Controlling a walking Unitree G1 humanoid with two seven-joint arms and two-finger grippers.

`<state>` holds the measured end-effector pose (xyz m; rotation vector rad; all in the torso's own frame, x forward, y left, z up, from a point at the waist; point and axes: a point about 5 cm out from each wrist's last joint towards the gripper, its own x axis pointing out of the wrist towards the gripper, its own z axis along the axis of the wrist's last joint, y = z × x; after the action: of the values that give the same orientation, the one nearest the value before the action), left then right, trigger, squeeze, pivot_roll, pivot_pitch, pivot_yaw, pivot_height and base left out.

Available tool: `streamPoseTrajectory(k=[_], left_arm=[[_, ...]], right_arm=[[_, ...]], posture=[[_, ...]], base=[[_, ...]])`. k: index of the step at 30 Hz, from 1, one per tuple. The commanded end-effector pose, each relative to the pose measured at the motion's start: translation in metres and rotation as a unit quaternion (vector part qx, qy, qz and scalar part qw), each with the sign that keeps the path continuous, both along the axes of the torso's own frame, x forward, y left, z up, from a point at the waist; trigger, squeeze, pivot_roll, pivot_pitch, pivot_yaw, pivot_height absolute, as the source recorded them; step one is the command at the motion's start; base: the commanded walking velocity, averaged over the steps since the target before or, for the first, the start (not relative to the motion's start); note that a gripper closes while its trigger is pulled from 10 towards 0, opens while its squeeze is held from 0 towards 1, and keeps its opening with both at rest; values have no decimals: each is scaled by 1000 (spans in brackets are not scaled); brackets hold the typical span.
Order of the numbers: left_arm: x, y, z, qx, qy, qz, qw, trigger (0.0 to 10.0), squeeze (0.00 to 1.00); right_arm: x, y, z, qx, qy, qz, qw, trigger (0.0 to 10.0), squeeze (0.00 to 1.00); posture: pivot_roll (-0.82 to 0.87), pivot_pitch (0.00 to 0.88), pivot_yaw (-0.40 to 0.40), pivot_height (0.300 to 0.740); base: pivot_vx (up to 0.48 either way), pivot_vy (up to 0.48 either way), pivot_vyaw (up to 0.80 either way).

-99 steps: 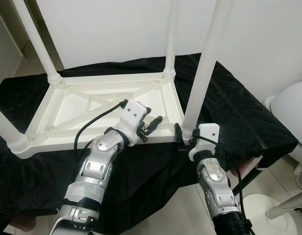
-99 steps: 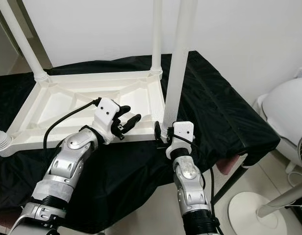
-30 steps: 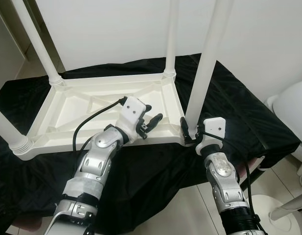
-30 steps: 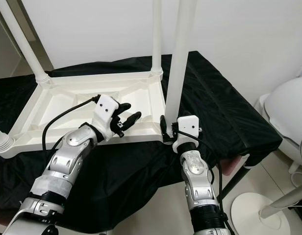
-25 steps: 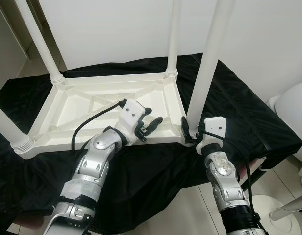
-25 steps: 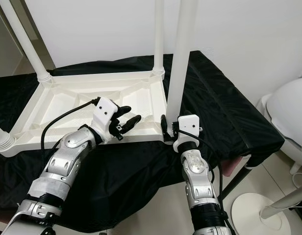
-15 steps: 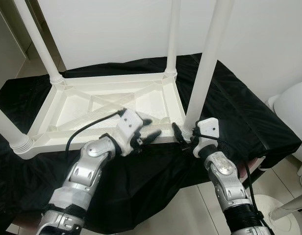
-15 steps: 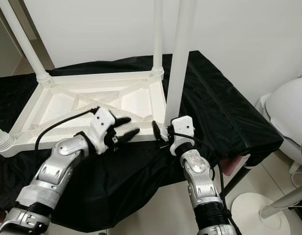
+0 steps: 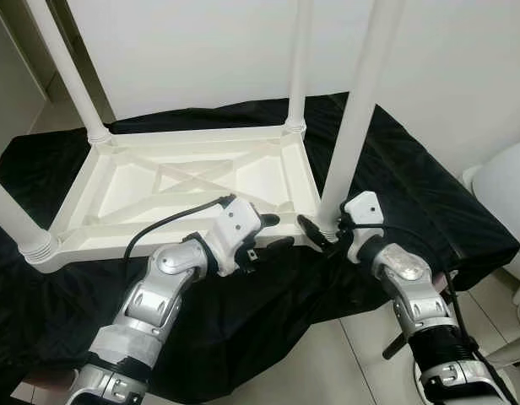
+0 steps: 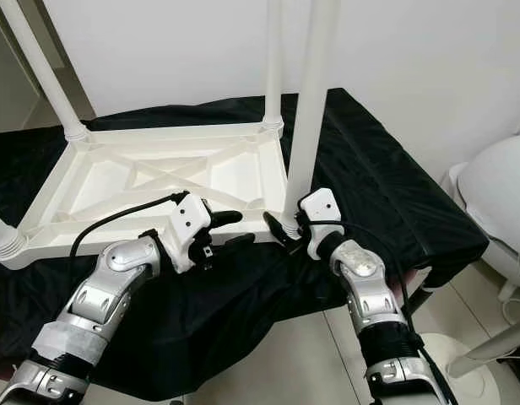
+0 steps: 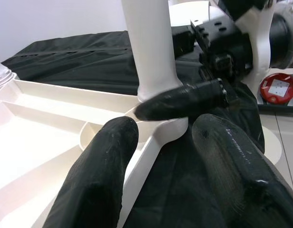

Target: Building children table

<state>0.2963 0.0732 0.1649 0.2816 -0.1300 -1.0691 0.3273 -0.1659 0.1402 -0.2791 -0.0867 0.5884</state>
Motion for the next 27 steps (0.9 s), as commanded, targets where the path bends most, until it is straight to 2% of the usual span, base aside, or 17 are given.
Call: streamPoseTrajectory(k=[1,2,3,4,5,6,7,18,19,25,27], left_arm=[[-1,2,0,2,5,-4,1000,10000,0],[-1,3,0,2,5,-4,1000,10000,0],[-1,3,0,2,5,-4,1000,10000,0],[-2,4,0,3,5,-6,1000,10000,0],[-2,4,1,4,4,-7,1000,10000,0],[-2,4,1,4,4,-7,1000,10000,0],[-2,5,1,4,3,-7,1000,10000,0],[-1,3,3,1,-1,-5,1000,10000,0],[0,3,3,1,-1,-5,1000,10000,0],[1,2,4,-1,-3,-3,1000,10000,0],[0,3,3,-1,-3,-2,1000,10000,0]], right_arm=[[2,3,-1,-5,3,14,1000,10000,0],[2,2,-2,-10,6,16,1000,7333,0],[2,2,-2,-10,6,16,1000,7333,0],[3,2,-2,-12,10,23,1000,4392,0],[4,2,-3,-12,13,27,999,3333,0],[4,2,-3,-12,13,27,999,3333,0],[5,2,-3,-12,16,32,999,0,0],[6,-2,-10,2,30,34,999,0,0],[6,-2,-10,11,32,29,999,10000,0],[5,0,-10,48,28,-23,998,10000,0],[3,1,-10,67,22,-65,995,10000,0]], posture=[[30,0,54,740],[32,0,52,740],[32,0,52,740],[33,0,51,740],[33,0,50,740],[33,0,50,740],[35,0,49,740],[37,0,41,740],[38,0,36,740],[36,0,25,740],[33,0,12,740]], base=[[0,0,0],[0,0,0],[0,0,0],[0,0,0],[0,0,0],[0,0,0],[0,0,0],[0,0,0],[0,0,0],[0,0,0],[0,0,0]])
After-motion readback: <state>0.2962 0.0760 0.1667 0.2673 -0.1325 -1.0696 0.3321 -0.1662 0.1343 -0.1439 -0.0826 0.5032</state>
